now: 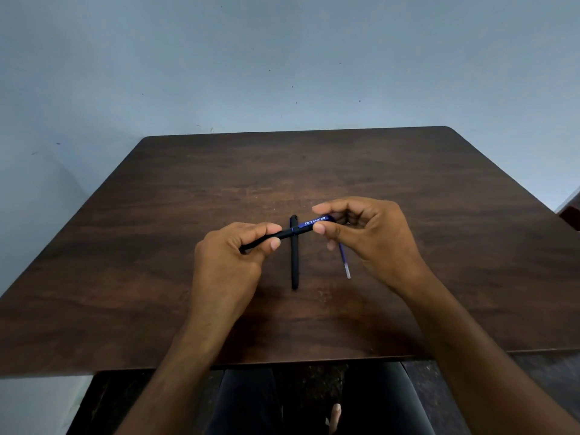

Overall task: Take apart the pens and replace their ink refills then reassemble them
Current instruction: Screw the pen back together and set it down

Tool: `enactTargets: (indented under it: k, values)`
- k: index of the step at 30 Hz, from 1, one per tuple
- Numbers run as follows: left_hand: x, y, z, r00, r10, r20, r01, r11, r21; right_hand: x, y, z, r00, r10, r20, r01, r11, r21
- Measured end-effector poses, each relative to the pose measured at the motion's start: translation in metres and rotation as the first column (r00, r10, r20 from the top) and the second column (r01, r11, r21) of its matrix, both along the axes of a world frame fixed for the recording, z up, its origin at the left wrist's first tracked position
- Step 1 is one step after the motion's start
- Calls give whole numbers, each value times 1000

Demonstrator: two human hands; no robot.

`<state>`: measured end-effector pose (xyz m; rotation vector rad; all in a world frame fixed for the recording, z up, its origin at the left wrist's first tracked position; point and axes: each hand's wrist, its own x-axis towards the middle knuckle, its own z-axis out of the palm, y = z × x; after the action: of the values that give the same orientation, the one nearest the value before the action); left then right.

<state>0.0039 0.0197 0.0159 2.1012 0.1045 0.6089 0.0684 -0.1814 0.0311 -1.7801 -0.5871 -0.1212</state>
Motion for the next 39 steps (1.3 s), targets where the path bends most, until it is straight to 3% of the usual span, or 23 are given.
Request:
enactTargets:
  k: [3,9,39]
  values:
    - [-3,1,2,1000,13,-3,-14,1000,-14,1,2,-1,1000,2,-9,-2,1000,25]
    - [-9,4,8,999,-23,-26,22,999,-31,4,6,-1,995,44,-95,-22,973,229]
    - [-6,-9,20,997,-63,-36,65,997,45,12,2,-3,980,117,-160,-61,946,320]
